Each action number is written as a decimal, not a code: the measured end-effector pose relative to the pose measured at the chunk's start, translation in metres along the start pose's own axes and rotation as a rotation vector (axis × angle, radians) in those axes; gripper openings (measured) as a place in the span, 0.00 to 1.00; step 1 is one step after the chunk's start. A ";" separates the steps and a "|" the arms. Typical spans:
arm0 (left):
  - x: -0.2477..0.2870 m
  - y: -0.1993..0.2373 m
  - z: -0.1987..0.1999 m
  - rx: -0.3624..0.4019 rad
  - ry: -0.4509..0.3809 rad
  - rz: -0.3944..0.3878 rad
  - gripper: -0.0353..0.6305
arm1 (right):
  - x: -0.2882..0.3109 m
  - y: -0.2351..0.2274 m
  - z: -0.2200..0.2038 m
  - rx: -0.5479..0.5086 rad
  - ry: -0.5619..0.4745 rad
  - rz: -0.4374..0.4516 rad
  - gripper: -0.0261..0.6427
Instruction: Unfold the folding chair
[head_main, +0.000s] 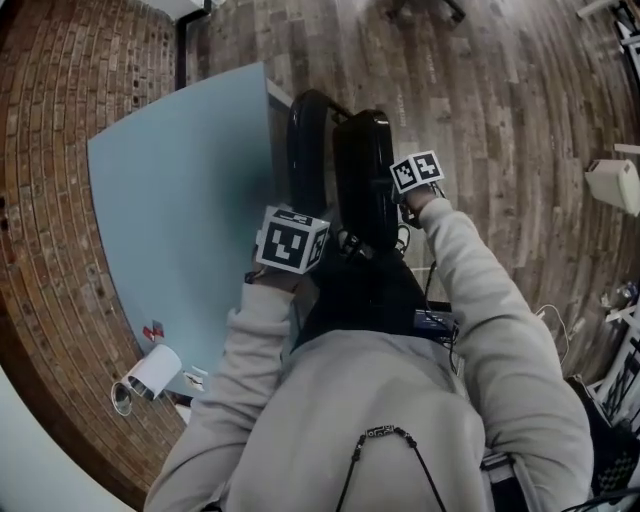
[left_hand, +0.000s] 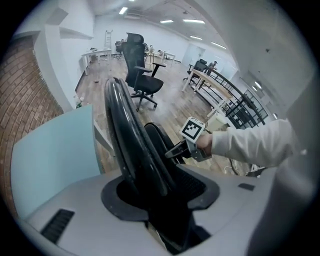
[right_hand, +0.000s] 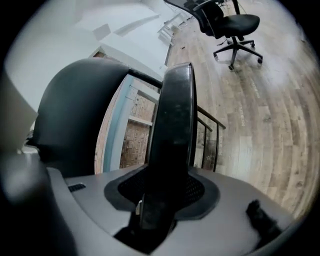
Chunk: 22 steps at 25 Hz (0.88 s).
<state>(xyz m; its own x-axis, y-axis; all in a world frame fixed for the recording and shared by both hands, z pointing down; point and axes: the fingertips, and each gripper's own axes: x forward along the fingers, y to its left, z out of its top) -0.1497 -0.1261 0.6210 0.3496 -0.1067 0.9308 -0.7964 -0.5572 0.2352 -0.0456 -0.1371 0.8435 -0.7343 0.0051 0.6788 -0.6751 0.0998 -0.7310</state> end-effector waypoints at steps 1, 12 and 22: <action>0.004 -0.004 0.002 -0.003 -0.007 -0.008 0.34 | -0.009 -0.015 -0.003 0.013 -0.001 0.021 0.29; 0.036 -0.020 0.004 -0.078 -0.062 -0.059 0.31 | -0.057 -0.120 -0.026 -0.007 -0.122 0.311 0.29; 0.074 0.012 -0.023 -0.122 -0.010 -0.063 0.22 | -0.058 -0.231 -0.065 0.076 -0.232 0.530 0.29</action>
<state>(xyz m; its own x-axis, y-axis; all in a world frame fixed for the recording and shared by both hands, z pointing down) -0.1448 -0.1223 0.6995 0.4055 -0.0827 0.9104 -0.8262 -0.4592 0.3263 0.1580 -0.0959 0.9776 -0.9639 -0.1840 0.1927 -0.2086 0.0713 -0.9754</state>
